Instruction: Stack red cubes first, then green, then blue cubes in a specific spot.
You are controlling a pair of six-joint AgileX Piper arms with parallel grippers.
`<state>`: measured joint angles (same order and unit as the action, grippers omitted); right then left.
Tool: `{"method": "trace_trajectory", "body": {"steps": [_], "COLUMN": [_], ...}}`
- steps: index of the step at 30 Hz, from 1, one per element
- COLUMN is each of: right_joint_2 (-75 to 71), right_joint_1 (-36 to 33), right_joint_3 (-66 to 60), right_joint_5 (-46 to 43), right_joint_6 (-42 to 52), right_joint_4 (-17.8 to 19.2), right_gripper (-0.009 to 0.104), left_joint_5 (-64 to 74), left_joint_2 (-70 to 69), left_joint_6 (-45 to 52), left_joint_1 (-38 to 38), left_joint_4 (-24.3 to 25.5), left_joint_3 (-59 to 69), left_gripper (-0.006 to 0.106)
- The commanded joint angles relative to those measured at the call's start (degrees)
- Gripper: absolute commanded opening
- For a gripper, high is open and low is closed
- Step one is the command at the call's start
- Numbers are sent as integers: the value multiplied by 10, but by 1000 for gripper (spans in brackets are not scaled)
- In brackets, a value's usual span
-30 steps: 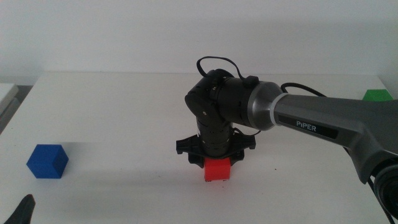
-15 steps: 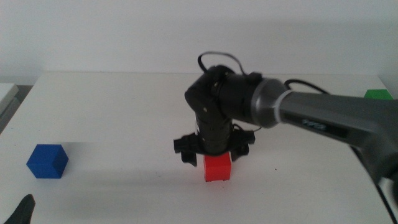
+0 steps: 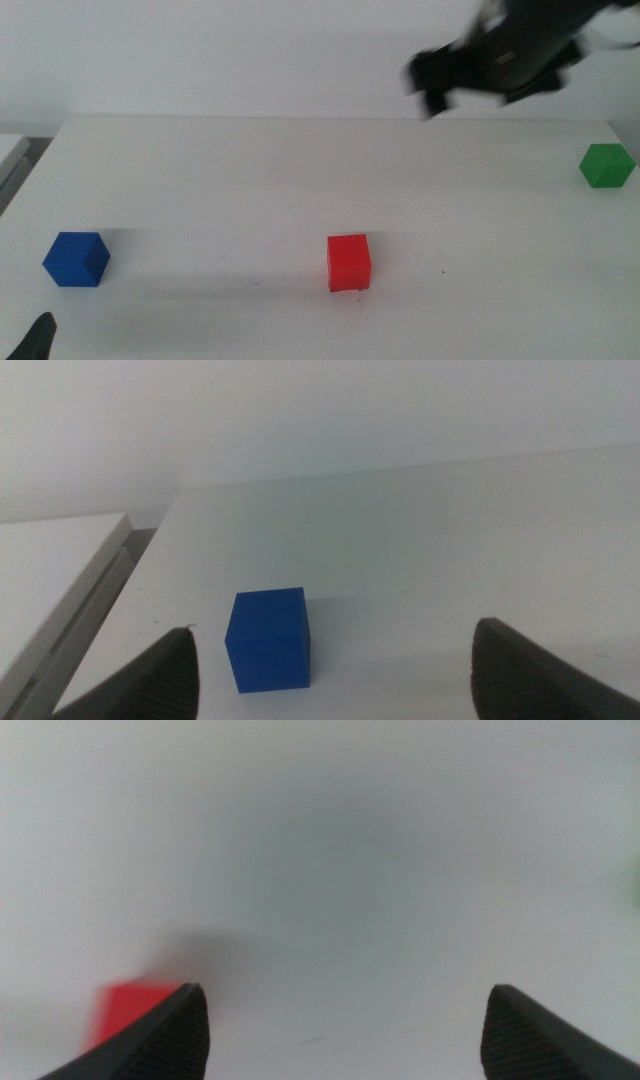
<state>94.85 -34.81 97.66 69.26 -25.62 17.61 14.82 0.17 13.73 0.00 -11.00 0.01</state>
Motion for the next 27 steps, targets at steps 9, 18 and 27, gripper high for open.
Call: {"method": "trace_trajectory", "body": {"steps": [9, 18, 27], "right_joint_2": [19, 141, 246], "right_joint_1": [270, 417, 485], "right_joint_3": [58, 127, 171], "right_joint_5": [-10, -49, -94], "right_joint_6": [197, 360, 391], "right_joint_4": [-55, -155, -220], "right_gripper": [80, 80, 80], "left_joint_5": [-9, -9, -9], "left_joint_2": [-2, -2, -2], "left_joint_6": [-2, -2, -2], "left_joint_1": [0, 0, 0], "left_joint_4": [0, 0, 0], "left_joint_3": [0, 0, 0], "left_gripper": [92, 92, 92]}}
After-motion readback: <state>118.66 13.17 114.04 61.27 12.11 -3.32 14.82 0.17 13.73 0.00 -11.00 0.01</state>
